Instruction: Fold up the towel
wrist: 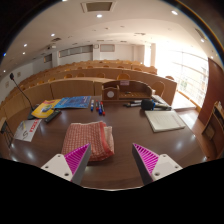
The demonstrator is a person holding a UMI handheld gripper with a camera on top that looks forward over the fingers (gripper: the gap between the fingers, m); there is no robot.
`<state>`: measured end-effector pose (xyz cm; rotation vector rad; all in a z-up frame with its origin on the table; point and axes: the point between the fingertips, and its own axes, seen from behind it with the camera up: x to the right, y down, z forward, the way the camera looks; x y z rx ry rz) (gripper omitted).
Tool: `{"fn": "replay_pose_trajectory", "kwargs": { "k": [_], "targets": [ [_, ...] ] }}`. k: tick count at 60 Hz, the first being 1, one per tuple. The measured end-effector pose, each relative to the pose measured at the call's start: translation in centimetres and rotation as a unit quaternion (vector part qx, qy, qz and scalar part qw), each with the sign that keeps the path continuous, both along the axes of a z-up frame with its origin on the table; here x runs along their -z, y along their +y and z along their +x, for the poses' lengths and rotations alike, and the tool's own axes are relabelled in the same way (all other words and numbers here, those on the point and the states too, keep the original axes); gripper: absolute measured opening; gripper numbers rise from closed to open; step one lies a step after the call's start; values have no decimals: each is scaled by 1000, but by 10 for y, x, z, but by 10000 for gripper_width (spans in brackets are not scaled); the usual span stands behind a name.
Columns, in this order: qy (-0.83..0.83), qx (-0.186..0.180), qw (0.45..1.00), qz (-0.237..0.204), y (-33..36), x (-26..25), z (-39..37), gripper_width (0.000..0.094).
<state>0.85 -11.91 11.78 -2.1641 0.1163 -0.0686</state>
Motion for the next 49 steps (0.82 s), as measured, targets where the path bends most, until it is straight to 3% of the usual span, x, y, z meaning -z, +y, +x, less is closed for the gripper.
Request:
{"fn": "replay_pose_trajectory", "kwargs": {
  "k": [26,49],
  "targets": [
    [-30,-6,999,-6,-204,-46,-70,850],
    [-55,-20,998,20,-260,-75,-89,848]
  ]
}}
